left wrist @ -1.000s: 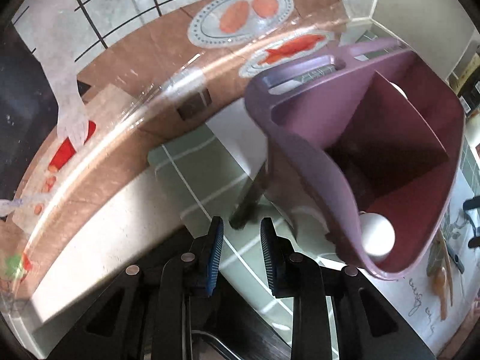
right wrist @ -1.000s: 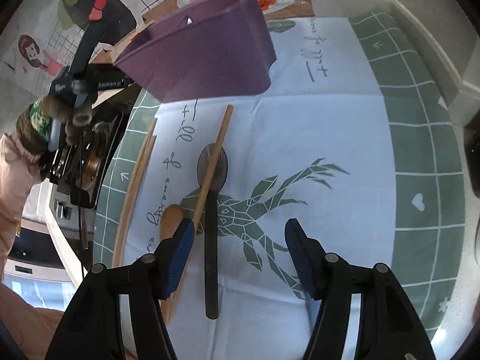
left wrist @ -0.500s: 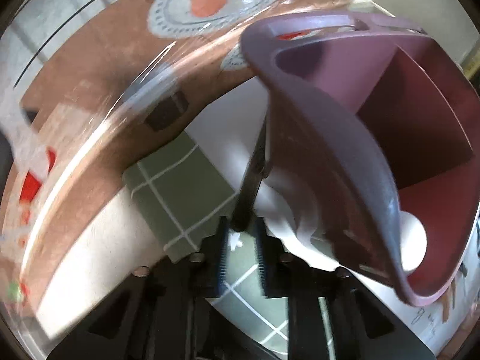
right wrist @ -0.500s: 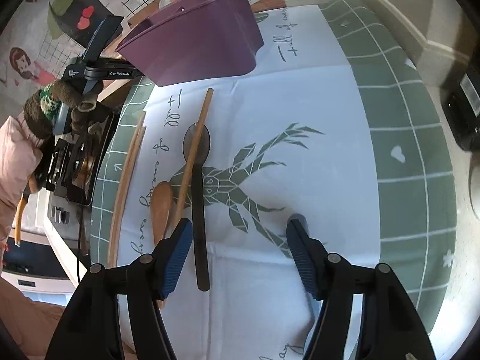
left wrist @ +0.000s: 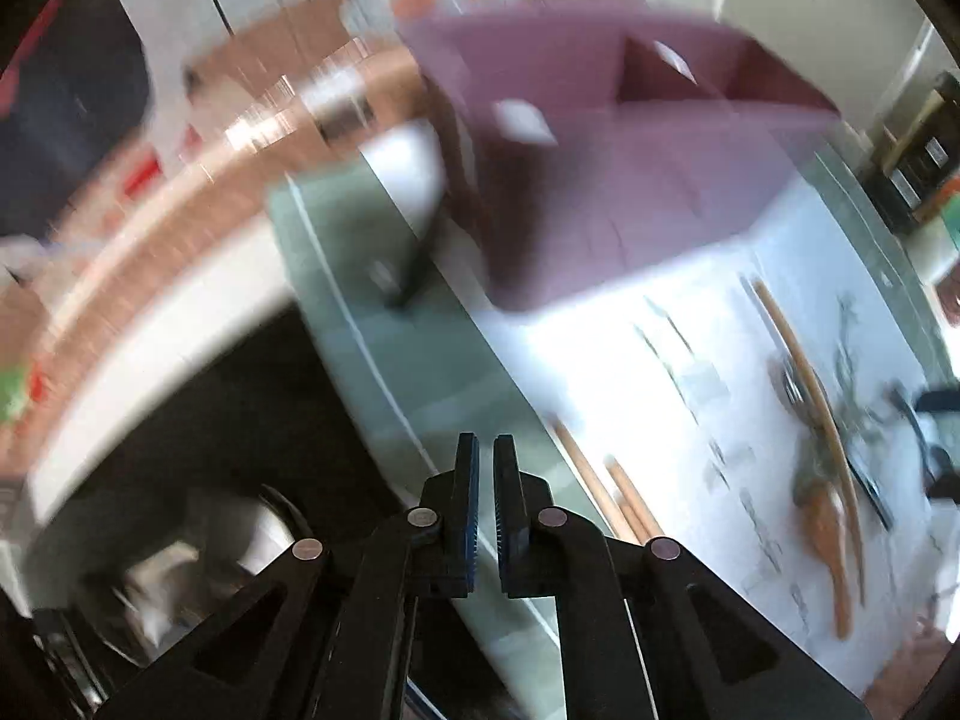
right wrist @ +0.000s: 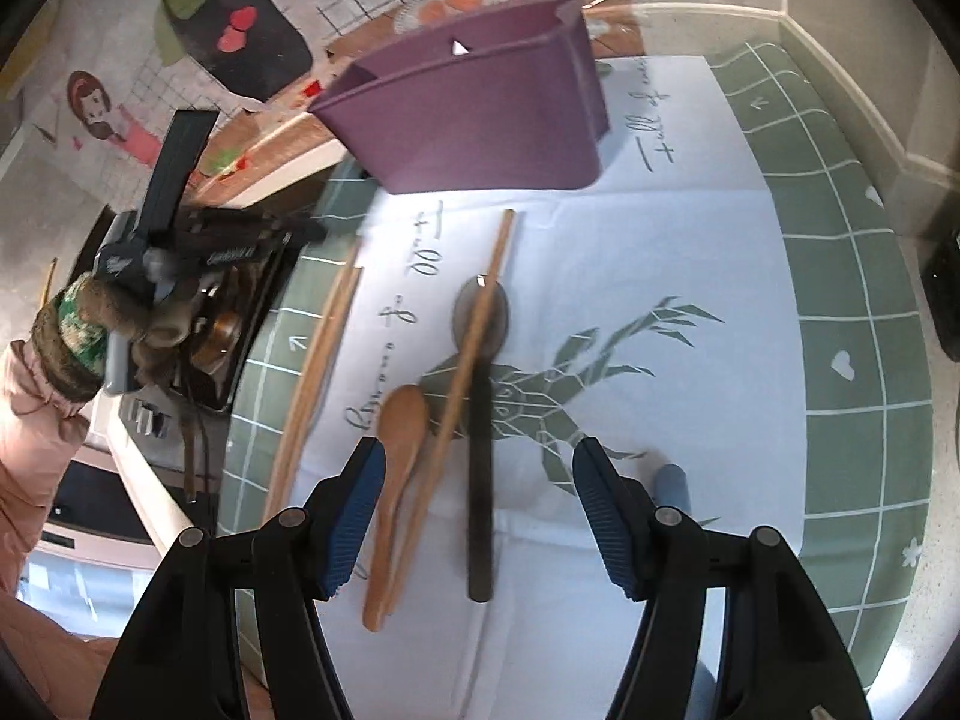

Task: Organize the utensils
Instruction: 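Move both open tools back down toward the utensils on the cloth, then grasp a grey translucent spoon with the left tool and lift it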

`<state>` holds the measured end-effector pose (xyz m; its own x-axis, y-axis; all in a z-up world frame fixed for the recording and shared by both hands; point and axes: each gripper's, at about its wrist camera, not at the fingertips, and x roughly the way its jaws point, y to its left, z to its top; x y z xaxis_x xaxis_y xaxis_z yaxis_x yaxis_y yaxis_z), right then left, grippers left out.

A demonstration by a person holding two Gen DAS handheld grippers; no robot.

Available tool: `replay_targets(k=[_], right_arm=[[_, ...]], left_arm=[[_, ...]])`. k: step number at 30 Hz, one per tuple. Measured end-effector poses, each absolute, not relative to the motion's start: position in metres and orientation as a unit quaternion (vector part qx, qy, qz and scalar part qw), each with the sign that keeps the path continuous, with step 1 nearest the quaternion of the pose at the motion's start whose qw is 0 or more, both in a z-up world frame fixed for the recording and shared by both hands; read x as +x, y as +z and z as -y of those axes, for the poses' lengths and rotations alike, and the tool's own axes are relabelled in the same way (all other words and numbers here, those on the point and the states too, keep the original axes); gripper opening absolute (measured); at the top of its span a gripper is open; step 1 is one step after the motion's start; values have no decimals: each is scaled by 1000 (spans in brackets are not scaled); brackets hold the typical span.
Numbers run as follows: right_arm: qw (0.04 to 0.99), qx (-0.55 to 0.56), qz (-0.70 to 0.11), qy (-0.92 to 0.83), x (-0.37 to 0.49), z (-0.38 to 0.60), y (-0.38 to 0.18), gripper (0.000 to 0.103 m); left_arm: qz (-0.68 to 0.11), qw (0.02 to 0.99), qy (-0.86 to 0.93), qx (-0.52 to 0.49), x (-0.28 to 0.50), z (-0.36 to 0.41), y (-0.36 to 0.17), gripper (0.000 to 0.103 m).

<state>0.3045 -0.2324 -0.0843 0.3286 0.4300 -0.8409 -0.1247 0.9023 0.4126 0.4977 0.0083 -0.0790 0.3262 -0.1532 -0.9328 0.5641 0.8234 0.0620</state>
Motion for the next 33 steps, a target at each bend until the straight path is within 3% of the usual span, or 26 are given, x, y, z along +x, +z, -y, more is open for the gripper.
replay_targets(k=[2,3,5,17,19,20,33], right_arm=[[803,140,-553,174,302,232,-84,65],[803,142,-553,174,299,232,-84,65],[802,147,-553,172,296,234,-86,65],[787,197,-572,118,279,263,-111,65],[786,197,-574,116,279,262,-112,65],[786,197,-574,117,279,261,-112,65],[792,160,-562,176,290,239,-101,65]], left_arm=[[-529,794,-235,188,518,-3,-70,12],[-529,791,-239,195,523,0,-70,23],[-527,781,-246,230,542,10,-71,35],[-536,749,-262,287,621,28,-86,33],[-533,757,-268,267,626,33,-85,23],[-531,761,-265,262,626,33,-85,13],[-578,776,-210,143,495,-15,-79,12]])
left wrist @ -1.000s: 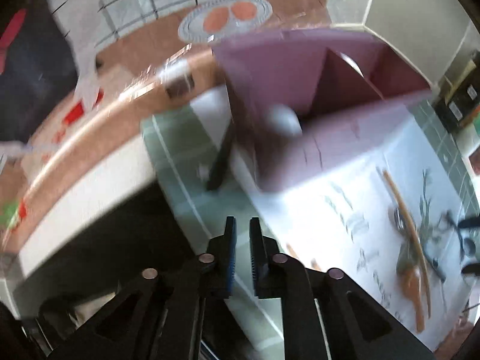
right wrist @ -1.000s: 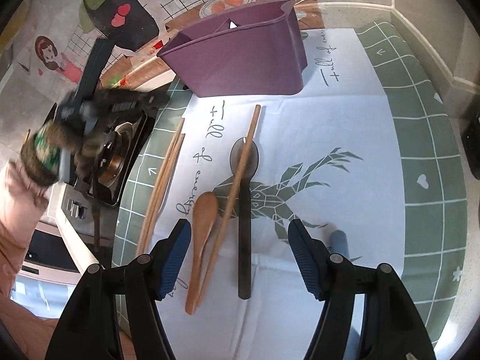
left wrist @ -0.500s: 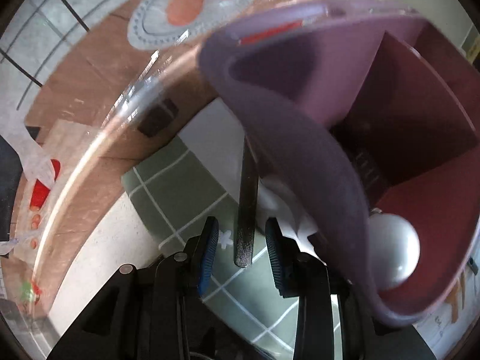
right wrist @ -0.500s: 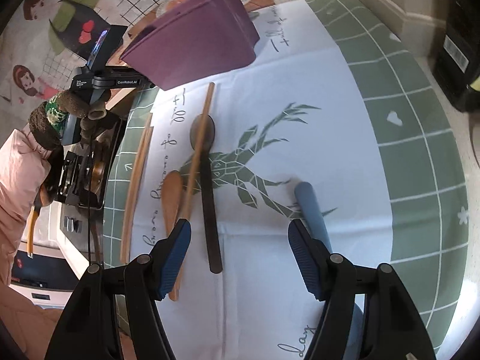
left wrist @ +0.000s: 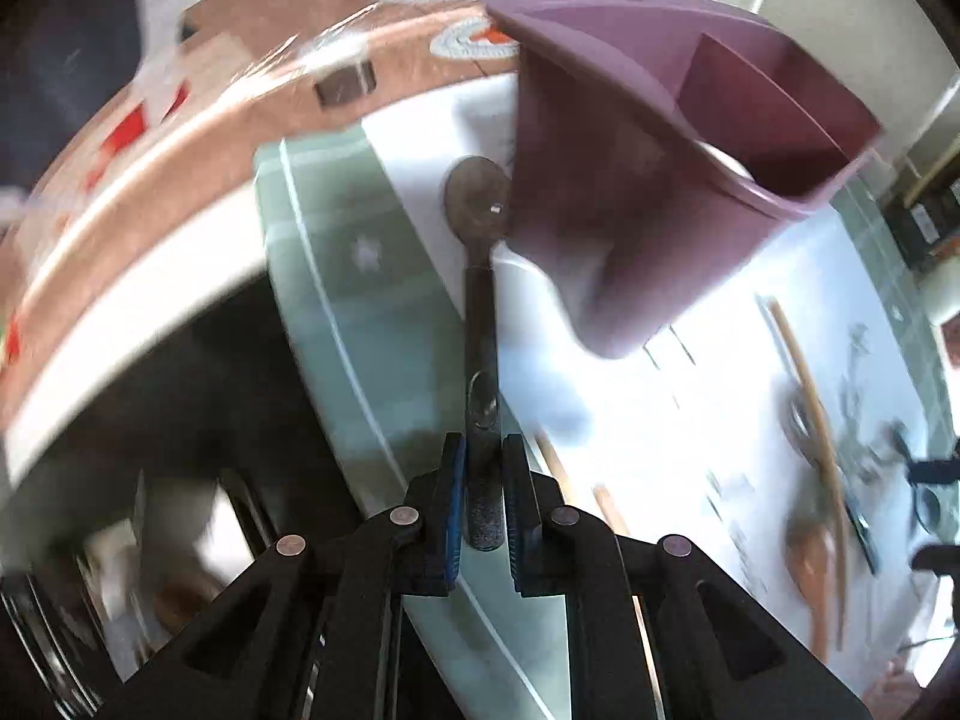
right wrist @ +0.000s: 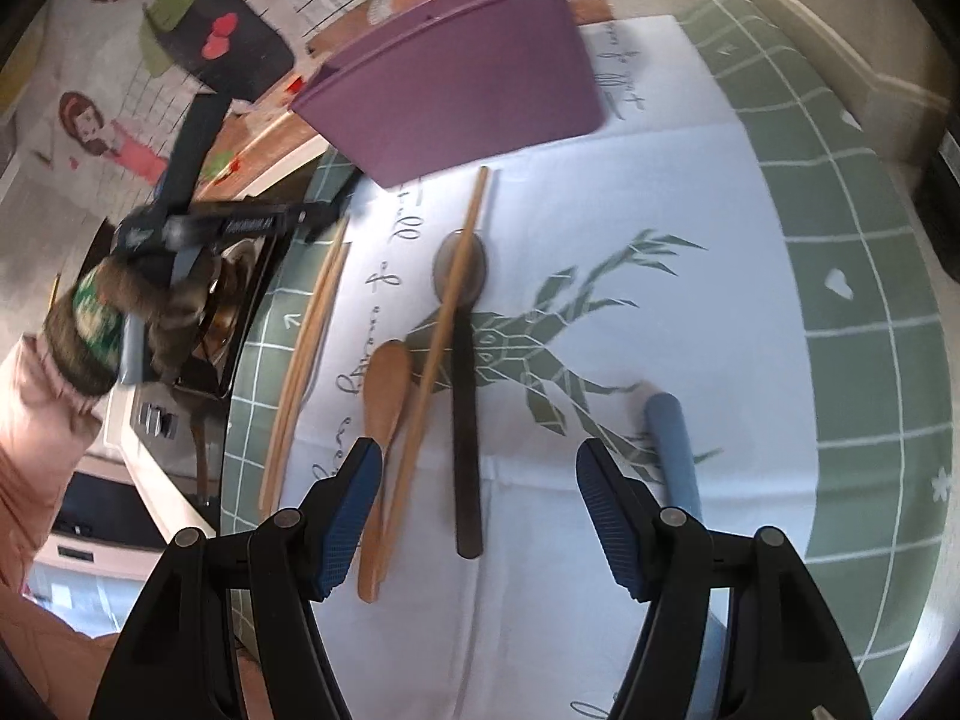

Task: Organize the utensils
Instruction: 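Grasp a grey translucent spoon with the left tool and lift it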

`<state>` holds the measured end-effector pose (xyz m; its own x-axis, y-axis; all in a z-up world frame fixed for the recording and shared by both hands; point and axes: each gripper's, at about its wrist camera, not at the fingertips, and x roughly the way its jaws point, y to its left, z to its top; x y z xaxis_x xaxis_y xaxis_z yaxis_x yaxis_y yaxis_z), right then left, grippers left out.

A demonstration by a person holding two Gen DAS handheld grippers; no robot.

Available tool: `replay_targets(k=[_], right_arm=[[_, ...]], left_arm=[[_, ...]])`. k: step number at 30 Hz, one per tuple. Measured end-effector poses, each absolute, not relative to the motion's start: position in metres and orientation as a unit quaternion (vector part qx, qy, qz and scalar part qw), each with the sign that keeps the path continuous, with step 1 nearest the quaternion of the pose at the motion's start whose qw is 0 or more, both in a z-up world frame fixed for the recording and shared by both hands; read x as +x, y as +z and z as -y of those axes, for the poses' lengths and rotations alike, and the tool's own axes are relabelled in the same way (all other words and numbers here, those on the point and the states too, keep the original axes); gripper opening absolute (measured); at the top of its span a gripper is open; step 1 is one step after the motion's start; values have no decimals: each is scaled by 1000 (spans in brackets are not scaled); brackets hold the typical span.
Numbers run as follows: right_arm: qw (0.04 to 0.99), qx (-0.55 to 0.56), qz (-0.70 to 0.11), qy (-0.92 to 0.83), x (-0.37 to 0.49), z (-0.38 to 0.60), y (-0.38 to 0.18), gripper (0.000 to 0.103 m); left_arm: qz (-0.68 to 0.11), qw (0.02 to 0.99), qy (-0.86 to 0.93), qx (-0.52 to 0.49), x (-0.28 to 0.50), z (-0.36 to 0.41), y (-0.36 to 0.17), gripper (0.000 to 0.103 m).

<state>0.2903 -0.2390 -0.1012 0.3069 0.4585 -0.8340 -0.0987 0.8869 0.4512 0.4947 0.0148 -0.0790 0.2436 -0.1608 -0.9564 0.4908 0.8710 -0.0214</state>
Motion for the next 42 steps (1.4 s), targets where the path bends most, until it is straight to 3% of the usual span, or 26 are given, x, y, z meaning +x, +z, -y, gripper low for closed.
replay_targets(k=[14,16,18,19,21,24,34,37,39,42], right_arm=[[827,55,-533,171,359,190,-100,66],[828,49,-529,180,372,182,-99,66],[831,39,-523,185,382,173,-97,66],[833,36,-519,191,387,167,-95,66],[834,27,-515,197,397,156,-93,71],[837,14,-504,210,415,138,-92,72],[846,-9,-476,239,432,113,-73,73],[859,-19,-459,228,410,133,-60,86],[872,-36,-443,203,396,147,-54,94],[888,-63,-428,156,375,170,-46,102]], left_arm=[[-595,766,-230,76,323,-19,-78,15],[-582,779,-224,63,298,-27,-78,25],[-559,801,-213,32,286,-30,-82,51],[-545,813,-205,18,283,-33,-77,56],[-525,829,-193,-2,288,-20,-79,61],[-508,842,-181,-28,284,-13,-80,64],[-505,845,-170,-51,293,-20,-85,65],[-503,843,-191,-25,305,-10,-85,63],[-509,837,-202,-11,318,0,-86,53],[-524,822,-224,16,342,21,-91,48]])
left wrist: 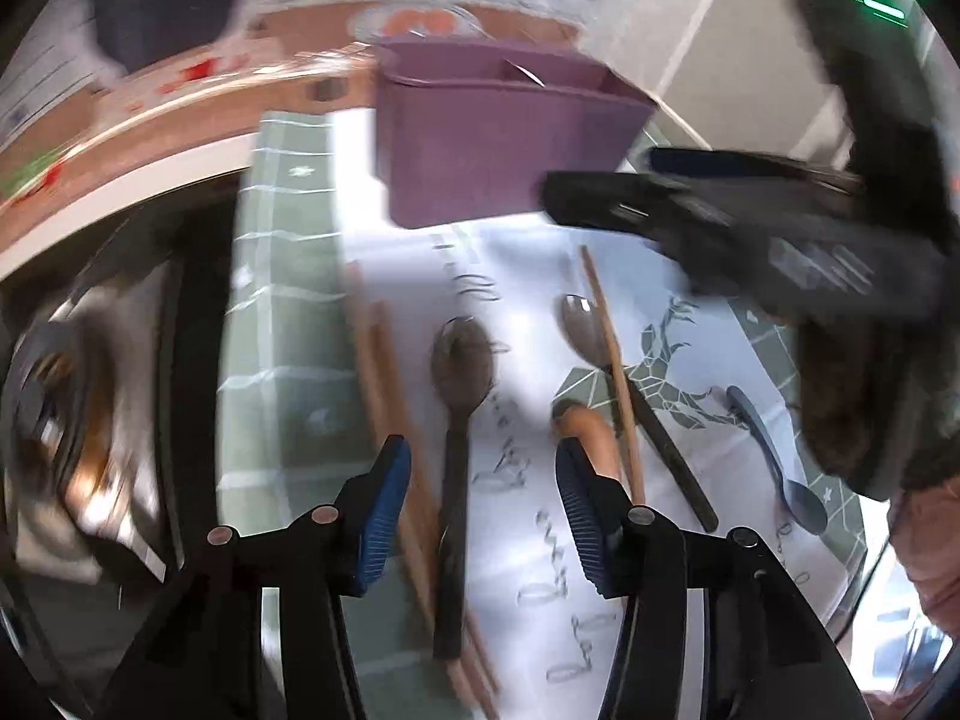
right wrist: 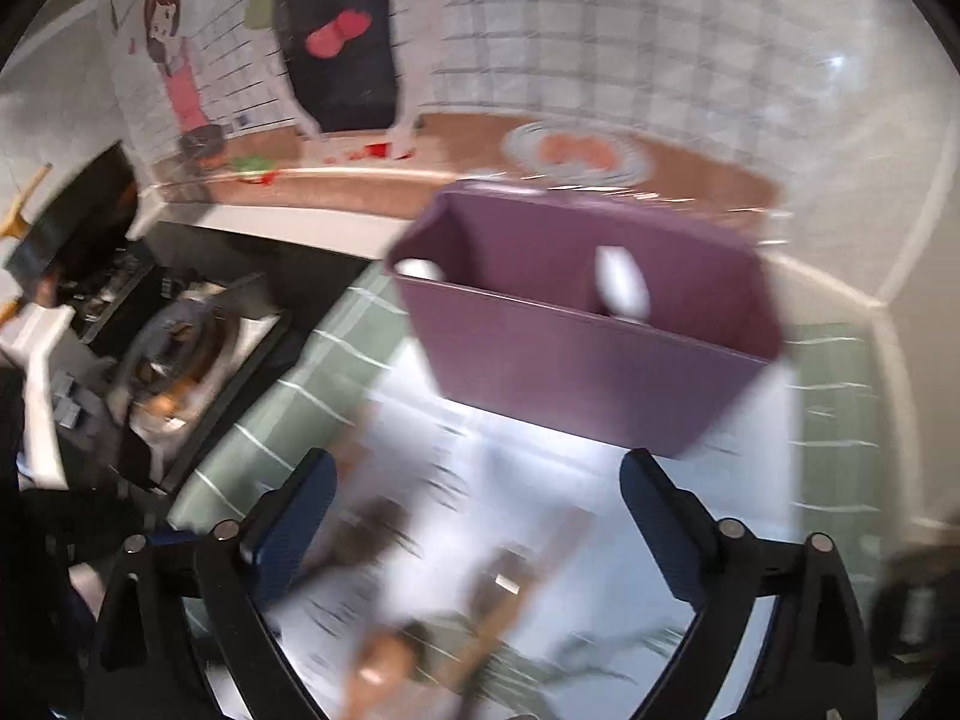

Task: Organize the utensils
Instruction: 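Grasp a grey translucent spoon with the left tool and lift it, then grasp another grey translucent spoon with the right tool and lift it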

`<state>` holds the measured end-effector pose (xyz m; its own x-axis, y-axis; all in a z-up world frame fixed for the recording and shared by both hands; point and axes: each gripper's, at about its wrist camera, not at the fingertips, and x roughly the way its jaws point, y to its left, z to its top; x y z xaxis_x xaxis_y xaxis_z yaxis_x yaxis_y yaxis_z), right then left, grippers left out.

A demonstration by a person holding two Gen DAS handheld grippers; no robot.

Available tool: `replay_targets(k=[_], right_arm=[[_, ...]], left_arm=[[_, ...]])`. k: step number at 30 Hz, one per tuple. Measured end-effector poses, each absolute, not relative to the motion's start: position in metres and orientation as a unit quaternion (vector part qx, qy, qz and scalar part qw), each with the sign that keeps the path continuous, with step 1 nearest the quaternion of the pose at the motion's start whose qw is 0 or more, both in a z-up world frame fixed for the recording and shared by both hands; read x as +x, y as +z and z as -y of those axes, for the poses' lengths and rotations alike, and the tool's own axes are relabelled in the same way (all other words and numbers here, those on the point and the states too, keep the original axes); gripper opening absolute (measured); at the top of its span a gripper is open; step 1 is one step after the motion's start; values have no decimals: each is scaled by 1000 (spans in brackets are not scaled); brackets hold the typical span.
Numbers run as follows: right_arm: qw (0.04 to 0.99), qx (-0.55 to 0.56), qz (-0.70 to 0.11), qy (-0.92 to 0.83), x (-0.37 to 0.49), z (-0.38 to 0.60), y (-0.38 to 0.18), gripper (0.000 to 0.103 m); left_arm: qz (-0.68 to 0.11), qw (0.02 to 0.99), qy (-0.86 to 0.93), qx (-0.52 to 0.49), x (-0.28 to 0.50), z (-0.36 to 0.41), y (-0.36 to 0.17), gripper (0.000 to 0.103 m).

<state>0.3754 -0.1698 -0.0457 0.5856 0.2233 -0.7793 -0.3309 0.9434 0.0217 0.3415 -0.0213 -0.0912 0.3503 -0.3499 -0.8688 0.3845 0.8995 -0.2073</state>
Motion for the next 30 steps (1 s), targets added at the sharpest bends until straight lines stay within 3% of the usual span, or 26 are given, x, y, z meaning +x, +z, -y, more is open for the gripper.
replay_targets(k=[10,13,18,23,26,30], right_arm=[[886,-55,-443,124,314,232,-53,103],[880,-65,-451,133,306,229,-61,101],[859,-51,-480,170,315,210,-80,69],[848,-42,-502,163,336,185,-100,68],[839,-44,-523,145,351,170,-115,49],[836,-54,-532,120,362,155,-126,46]], left_arm=[[-580,786,-193,93,401,65,-124,44],[-574,793,-179,99,399,70,-130,35],[-549,818,-166,43,371,64,-124,34],[-512,848,-130,-42,332,35,-103,34],[-491,862,-109,-64,311,18,-91,34],[-460,878,-102,-88,291,-5,-71,34]])
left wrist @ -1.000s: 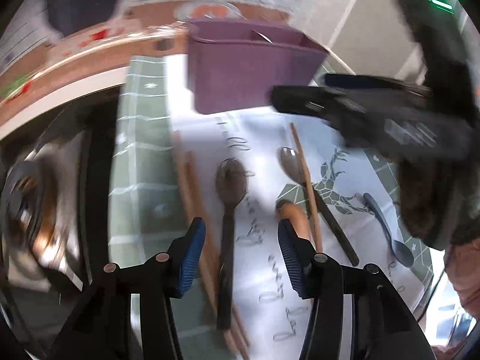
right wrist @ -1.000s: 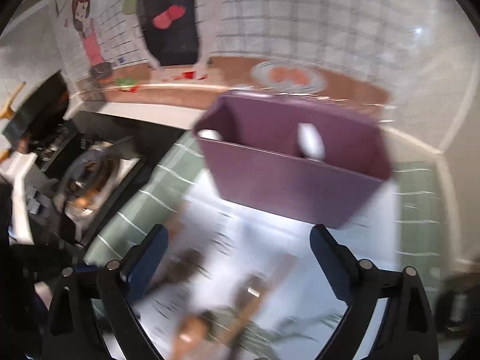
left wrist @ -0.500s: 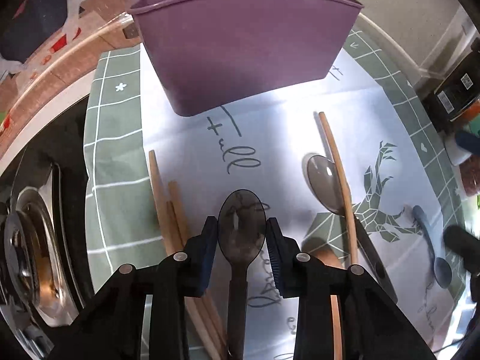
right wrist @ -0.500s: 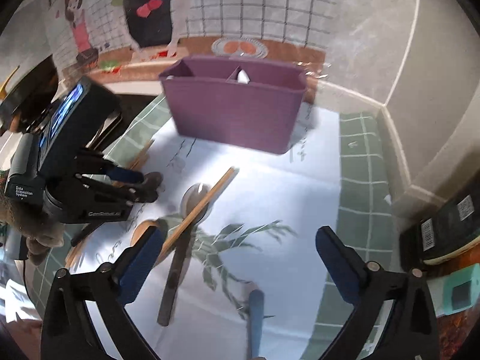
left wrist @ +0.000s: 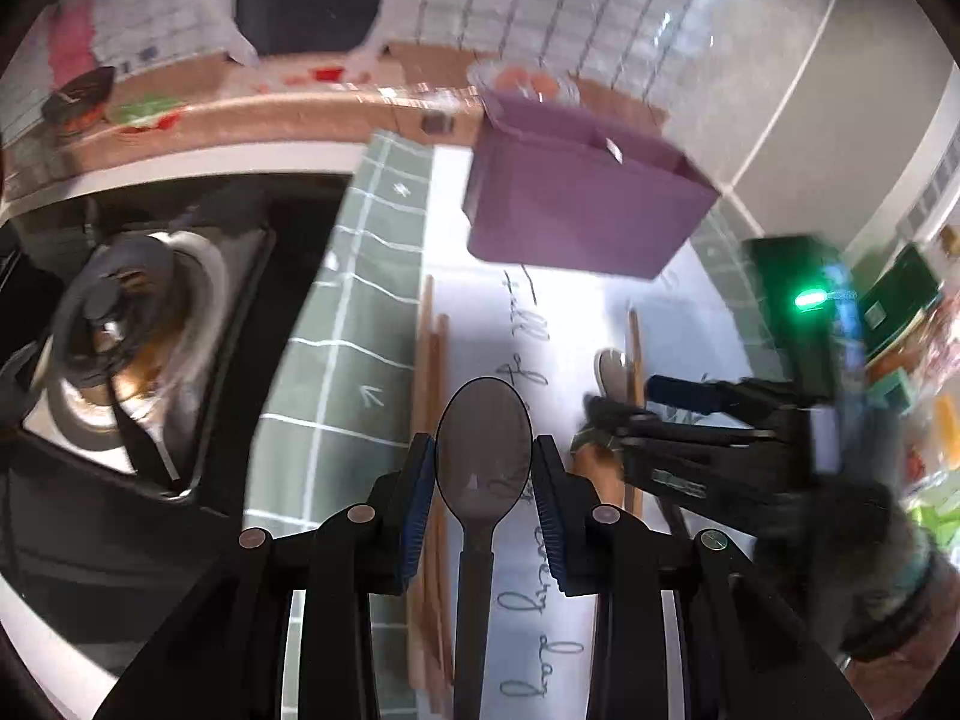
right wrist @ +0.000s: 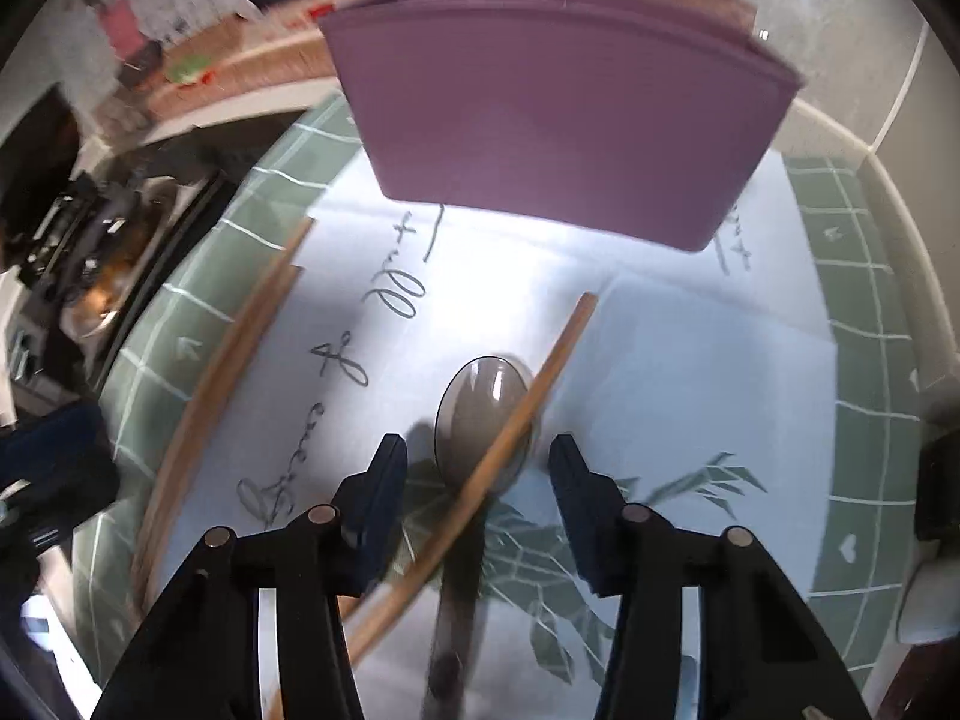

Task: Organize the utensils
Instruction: 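Grasp another grey translucent spoon with the right tool and lift it, then lower both grey spoons into the purple holder and open both tools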

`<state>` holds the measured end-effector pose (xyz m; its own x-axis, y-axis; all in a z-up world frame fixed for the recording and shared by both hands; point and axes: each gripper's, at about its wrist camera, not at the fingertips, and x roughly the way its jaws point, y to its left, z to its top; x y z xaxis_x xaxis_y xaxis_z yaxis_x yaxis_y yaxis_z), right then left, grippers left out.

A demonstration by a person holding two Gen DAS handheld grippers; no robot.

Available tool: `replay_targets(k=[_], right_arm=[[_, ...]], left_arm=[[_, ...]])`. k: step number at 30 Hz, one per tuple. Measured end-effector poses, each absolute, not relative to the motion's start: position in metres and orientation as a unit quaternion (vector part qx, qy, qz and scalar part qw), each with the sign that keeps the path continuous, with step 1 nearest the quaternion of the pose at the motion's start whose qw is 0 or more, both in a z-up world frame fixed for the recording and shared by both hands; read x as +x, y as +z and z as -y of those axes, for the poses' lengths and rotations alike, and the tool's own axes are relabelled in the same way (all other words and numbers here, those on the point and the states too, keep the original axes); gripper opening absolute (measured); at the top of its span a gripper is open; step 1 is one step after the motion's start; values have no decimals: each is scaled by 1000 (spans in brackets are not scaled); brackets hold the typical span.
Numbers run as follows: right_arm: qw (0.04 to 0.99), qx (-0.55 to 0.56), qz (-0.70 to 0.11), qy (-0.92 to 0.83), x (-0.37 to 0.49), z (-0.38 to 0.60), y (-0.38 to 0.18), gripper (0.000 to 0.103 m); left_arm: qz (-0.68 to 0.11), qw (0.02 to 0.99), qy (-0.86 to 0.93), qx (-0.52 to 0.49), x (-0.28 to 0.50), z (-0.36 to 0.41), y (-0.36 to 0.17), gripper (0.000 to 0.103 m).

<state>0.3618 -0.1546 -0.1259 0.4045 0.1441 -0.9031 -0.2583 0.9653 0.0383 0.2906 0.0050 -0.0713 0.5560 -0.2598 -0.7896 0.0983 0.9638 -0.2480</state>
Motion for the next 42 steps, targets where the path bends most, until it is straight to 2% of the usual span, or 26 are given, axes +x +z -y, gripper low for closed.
replay_targets(k=[1,2,3,20,29,33,37,42], right_arm=[[836,-61,-531,120,362,150,-126,42],[837,-70,-530,120,361,148,-125,30],[834,-75,-531,125,359,145,-124,30],[913,-44,-371,162,278,192,43,29],[949,-73,-269,147,283,209,150,29],[969,-70,-199,129,304,217,204,30],[979,-57,-156,117,329,223,225,30],[980,-42,-157,119,375,229,199,30]], left_arm=[[-453,880,-104,-95,286,-9,-67,34],[-444,884,-107,-104,282,-13,-62,34],[-438,886,-108,-107,280,-15,-58,34],[-303,931,-189,-76,254,1,59,33],[-240,940,-236,-49,276,21,150,33],[-203,951,-230,-38,300,28,193,33],[-190,956,-221,-36,329,37,212,33],[-218,951,-212,-55,378,43,187,33]])
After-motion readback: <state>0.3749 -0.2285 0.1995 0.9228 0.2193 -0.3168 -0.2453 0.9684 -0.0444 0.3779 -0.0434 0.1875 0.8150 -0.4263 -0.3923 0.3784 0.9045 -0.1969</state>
